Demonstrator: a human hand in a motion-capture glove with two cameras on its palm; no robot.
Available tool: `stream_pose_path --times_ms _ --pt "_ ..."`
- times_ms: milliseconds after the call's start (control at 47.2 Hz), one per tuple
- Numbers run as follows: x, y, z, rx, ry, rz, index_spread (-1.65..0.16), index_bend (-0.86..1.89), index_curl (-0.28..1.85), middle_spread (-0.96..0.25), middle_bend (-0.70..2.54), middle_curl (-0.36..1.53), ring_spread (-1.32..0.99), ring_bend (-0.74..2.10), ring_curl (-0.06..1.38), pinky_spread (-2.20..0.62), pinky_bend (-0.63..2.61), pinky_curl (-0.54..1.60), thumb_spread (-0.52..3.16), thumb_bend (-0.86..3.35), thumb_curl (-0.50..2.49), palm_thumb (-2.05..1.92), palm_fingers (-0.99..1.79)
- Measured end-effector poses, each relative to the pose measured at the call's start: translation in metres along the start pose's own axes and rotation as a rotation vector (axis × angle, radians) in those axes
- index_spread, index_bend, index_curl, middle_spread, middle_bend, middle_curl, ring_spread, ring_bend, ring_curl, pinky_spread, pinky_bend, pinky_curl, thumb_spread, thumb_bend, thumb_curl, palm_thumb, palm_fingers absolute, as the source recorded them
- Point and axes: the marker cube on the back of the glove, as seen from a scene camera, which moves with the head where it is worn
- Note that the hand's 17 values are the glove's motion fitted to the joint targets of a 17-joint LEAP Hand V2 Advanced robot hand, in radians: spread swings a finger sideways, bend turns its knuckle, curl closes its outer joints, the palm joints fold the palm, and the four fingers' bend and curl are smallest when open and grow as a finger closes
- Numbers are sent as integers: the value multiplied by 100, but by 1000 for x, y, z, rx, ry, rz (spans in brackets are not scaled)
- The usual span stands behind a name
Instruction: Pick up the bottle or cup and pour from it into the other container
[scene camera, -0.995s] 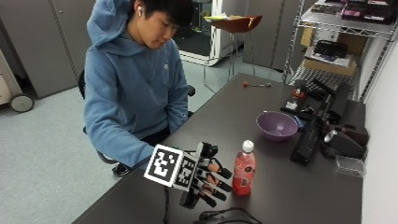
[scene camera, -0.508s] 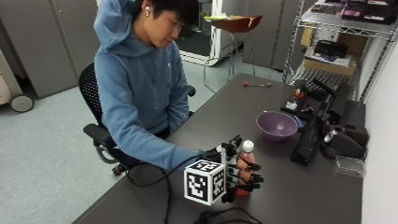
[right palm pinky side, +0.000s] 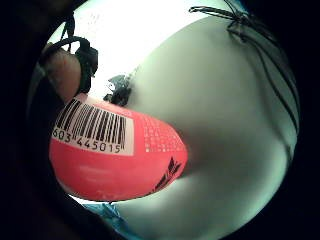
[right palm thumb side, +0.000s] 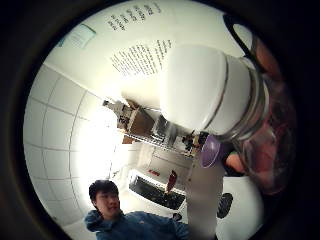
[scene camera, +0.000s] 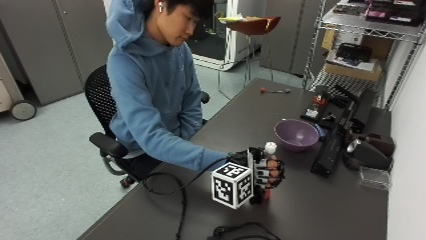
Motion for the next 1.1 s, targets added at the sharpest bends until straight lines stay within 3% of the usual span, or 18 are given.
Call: stream_pose_path --times_ms 466,720,1101 --pt "-75 -10 49 -180 254 -67 -13 14 37 -5 27 46 -11 45 41 4 23 34 28 -3 63 113 105" --pt "-120 -31 89 -293 636 -93 -13 13 37 -5 25 48 -12 43 43 3 23 35 25 -3 66 113 106" --pt "-164 -44 154 -610 1521 -168 -13 14 37 -6 23 50 -12 41 44 3 22 36 23 -3 68 112 107"
